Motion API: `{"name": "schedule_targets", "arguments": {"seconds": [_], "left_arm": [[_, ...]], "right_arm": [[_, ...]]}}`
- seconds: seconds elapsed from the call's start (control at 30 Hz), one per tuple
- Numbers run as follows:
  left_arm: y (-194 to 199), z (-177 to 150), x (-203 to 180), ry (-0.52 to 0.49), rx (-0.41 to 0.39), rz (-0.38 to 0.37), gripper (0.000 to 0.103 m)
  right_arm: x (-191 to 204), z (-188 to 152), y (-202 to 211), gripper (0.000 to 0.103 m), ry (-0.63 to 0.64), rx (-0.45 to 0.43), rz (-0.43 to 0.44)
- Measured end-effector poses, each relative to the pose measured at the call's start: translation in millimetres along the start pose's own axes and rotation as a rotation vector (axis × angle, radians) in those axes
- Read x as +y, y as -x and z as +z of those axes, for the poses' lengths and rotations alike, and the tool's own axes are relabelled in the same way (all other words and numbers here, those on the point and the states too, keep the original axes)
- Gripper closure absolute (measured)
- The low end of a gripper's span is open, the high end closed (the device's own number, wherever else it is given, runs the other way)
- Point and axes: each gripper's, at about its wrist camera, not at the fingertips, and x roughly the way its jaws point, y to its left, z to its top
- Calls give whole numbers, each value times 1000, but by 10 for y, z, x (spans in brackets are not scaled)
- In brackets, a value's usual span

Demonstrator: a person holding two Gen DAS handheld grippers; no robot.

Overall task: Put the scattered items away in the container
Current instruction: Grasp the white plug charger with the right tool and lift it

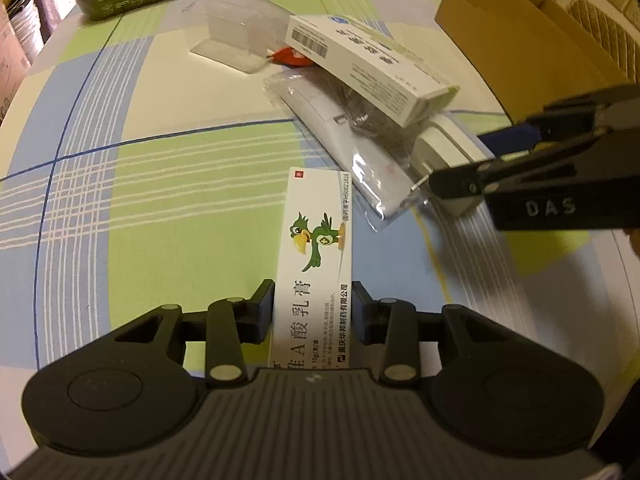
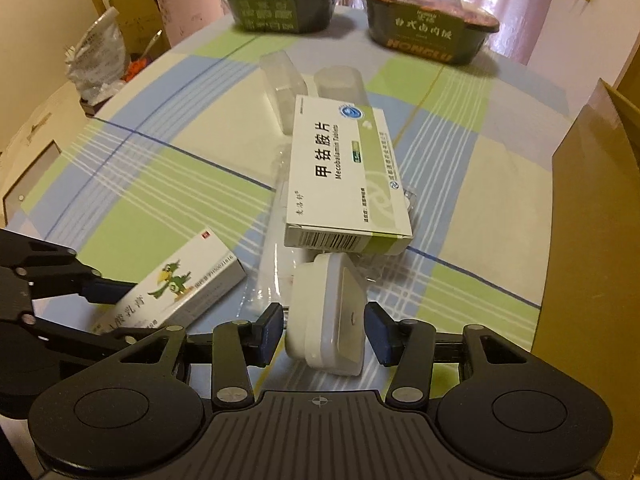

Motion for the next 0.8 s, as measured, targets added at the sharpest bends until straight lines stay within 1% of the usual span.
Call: {"name": "schedule_targets", "arguments": {"seconds": [0.27,0.43,0.57,0.8], "left_arm": [[-35,58,-11,-8,4,-14,69],[18,46,21,11,21,-51,69],[98,-36,18,6,41,-72,70],[209,-234,-24,-49,72,-65,70]], "right_arm": [[-60,4,-1,68,-47,7,-14],[-40,-58,118,69,-73,-1,0],[0,-186,258,69,-100,-8,15],[14,-513,431,69,-178,2,24]]}}
